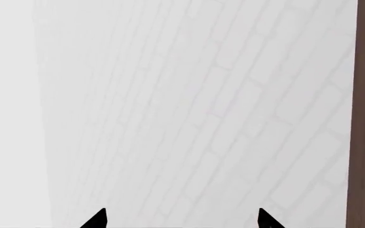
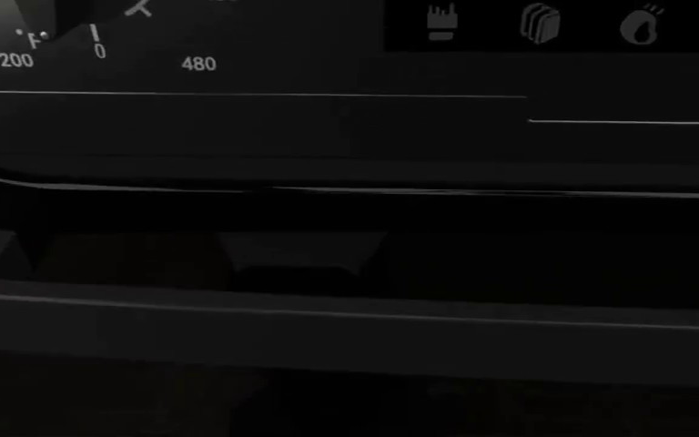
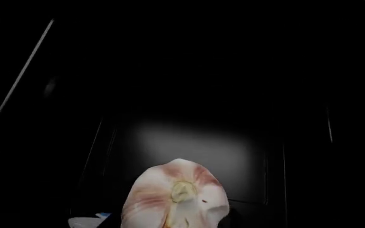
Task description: Pick the garlic from the counter and place it in the microwave.
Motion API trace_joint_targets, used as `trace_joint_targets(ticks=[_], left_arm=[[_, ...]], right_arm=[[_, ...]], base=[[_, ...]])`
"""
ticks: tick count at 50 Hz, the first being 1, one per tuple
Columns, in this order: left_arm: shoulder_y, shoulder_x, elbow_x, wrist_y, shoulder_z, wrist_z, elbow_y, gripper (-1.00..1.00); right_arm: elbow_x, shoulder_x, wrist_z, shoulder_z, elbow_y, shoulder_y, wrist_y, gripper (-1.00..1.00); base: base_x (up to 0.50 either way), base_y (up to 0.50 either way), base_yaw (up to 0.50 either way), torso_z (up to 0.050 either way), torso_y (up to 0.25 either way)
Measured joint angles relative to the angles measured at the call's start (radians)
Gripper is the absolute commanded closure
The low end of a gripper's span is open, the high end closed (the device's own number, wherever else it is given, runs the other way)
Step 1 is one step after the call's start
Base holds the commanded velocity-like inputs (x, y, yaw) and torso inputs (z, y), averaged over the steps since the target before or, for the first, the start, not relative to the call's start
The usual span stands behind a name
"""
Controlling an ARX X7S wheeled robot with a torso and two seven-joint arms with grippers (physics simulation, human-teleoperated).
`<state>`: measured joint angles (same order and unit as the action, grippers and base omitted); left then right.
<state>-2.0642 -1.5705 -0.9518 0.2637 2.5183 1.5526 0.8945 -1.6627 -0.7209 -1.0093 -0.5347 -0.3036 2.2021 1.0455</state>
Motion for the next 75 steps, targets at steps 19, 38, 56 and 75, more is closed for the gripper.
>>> trace_joint_targets(ticks=[19, 38, 56, 75], left_arm=[[0.008, 0.0, -0.007, -0.011, -0.018, -0.01, 0.004, -1.0], [0.027, 0.004, -0.001, -0.035, -0.028, 0.003, 0.008, -1.0], [0.056, 0.013, 0.012, -0.009, -0.026, 0.005, -0.011, -1.0], [0.128, 0.031, 0.017, 0.009, -0.077, 0.014, -0.026, -1.0]], right_arm=[[0.396, 0.161, 0.362, -0.085, 0.405, 0.109, 0.025, 1.0], [1.569, 0.564, 1.123, 0.319, 0.836, 0.146, 0.08, 1.0], [1.943, 0.69, 1.315, 0.476, 1.048, 0.151, 0.021, 1.0], [2.013, 0.708, 1.297, 0.502, 1.131, 0.152, -0.027, 1.0]], base=[[0.0, 0.0, 0.0, 0.0, 0.0], [0.0, 0.0, 0.0, 0.0, 0.0], [0.0, 0.0, 0.0, 0.0, 0.0], [0.0, 0.0, 0.0, 0.0, 0.001]])
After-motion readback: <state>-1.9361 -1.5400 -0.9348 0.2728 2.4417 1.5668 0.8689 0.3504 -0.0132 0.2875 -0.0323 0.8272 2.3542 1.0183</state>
